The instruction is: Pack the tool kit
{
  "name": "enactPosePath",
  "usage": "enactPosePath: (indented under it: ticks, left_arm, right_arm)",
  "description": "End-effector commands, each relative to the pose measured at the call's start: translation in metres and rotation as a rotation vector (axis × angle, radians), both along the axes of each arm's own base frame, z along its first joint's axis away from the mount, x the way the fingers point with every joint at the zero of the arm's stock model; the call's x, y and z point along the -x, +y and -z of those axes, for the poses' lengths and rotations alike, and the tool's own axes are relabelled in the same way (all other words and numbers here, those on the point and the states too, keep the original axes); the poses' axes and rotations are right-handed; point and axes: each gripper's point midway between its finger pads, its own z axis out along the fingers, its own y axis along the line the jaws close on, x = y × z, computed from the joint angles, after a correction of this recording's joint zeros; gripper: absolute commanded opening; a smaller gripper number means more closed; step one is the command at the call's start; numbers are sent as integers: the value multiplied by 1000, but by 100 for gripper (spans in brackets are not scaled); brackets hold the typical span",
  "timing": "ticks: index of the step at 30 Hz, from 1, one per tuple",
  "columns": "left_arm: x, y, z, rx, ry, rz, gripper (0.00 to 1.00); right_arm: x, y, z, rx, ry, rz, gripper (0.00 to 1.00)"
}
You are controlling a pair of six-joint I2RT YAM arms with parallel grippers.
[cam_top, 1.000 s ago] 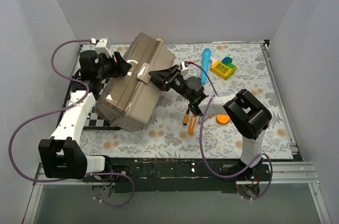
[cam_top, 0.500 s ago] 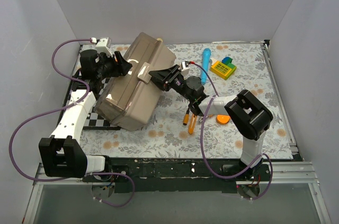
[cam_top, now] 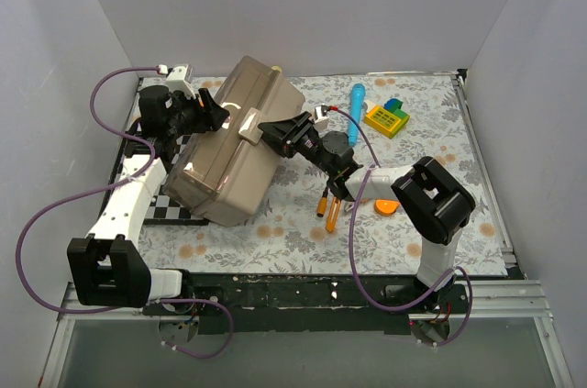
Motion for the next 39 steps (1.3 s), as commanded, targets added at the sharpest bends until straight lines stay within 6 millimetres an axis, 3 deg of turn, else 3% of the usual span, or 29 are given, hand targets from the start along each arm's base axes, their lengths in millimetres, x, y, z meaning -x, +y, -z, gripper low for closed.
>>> enactPosePath:
  ticks: [1, 6, 10, 17, 21, 26, 29, 33, 39]
  left_arm:
    - [68, 17, 139, -149, 517, -8, 23]
    - [68, 17, 139, -154, 519, -11, 23]
    - [68, 18, 139, -155, 518, -12, 23]
    - [67, 19, 137, -159, 510, -21, 23]
    - [67, 20, 136, -161, 506, -25, 23]
    - [65, 17, 125, -144, 465, -18, 23]
    - [67, 6, 109, -90, 411, 21, 23]
    - [72, -13, 88, -3, 338, 103, 23]
    - [77, -30, 72, 10, 273, 160, 23]
  right_arm:
    - [42, -49, -153, -396, -364, 17, 52]
    - [42, -51, -152, -395, -359, 27, 51]
    - [36, -52, -139, -393, -306, 36, 50]
    - [18, -64, -75, -361, -74, 141, 50]
    - [23, -78, -73, -311, -100, 205, 52]
    - [29, -80, -72, -190, -131, 220, 56]
    - [30, -82, -53, -62, -78, 233, 57]
    - [32, -101, -27, 144, -29, 306, 60]
    - [44, -155, -14, 476, -73, 445, 70]
